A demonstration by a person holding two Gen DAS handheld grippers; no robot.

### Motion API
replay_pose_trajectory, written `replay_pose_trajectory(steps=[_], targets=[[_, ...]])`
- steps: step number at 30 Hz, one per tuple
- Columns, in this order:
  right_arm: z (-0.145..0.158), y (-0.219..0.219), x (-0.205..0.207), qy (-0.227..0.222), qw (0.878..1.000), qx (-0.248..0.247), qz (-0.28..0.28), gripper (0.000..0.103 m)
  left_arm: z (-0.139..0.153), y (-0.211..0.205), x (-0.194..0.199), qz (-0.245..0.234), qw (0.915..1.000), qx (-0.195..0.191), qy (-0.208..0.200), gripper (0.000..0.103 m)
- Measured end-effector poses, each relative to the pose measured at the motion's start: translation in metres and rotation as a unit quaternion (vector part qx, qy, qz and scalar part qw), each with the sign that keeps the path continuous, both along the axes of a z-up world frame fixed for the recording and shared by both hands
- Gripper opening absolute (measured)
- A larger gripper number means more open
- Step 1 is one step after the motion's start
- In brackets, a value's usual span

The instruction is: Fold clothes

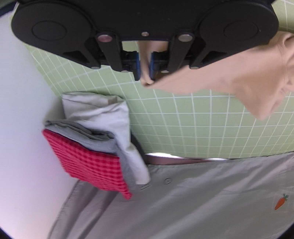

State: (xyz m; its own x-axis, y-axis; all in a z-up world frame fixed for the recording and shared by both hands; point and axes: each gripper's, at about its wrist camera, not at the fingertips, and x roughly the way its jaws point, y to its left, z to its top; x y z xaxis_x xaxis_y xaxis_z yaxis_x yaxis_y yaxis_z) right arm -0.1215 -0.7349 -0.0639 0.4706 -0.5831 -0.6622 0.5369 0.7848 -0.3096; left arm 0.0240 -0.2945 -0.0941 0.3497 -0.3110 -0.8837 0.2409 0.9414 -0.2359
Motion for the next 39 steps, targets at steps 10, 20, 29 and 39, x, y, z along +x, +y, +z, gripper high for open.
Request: replay_pose_trajectory(steps=[10, 20, 29, 39], targets=[[0.011, -0.019, 0.101, 0.111, 0.981, -0.077, 0.137, 0.015, 0.000, -0.011, 0.003, -0.030, 0.9992, 0.025, -0.013, 0.052], [0.026, -0.006, 0.171, 0.140, 0.949, -0.224, 0.174, 0.052, 0.004, -0.023, -0.009, -0.075, 0.9941, 0.056, -0.055, 0.052], [-0.006, 0.037, 0.044, -0.052, 0.999, 0.010, -0.003, 0.079, 0.005, -0.025, -0.024, -0.055, 0.9955, 0.045, -0.063, 0.055], [-0.038, 0.130, 0.002, -0.104, 0.967, 0.231, 0.005, 0.057, -0.011, -0.021, -0.025, -0.006, 0.9994, -0.007, -0.033, 0.055]])
